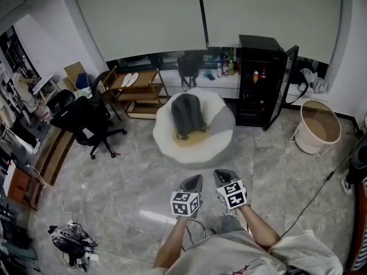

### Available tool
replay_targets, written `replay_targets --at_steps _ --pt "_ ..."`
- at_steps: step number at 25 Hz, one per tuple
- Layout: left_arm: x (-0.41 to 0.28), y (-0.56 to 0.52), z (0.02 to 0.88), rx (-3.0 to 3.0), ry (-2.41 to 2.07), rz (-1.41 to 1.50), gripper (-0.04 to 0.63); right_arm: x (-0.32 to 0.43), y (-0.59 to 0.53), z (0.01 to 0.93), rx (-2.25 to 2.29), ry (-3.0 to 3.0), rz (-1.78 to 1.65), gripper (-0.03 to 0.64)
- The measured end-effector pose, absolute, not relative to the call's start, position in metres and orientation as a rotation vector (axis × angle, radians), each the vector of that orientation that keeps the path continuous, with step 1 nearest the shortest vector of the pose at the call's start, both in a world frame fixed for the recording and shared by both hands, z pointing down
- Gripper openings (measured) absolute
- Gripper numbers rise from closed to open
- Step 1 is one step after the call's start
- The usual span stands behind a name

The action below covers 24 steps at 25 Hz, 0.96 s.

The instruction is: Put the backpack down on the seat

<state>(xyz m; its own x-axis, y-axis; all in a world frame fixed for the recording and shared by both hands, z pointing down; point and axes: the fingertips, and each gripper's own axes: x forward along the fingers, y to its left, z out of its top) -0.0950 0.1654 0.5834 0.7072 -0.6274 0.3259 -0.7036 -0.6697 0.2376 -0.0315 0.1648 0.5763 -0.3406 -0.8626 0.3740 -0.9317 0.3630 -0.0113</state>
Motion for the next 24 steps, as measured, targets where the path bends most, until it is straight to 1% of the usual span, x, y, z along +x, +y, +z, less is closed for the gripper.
replay_targets --at_steps 8,24 --pt "-0.104 0.177 0.585 2.560 -1.057 0.274 0.031 -0.038 0.182 0.584 1.568 -2.314 0.316 0.028" --pt "-0.102 0.162 0.583 2.572 -1.059 0.301 0.031 -0.041 0.165 0.582 1.556 -2.329 0.304 0.028"
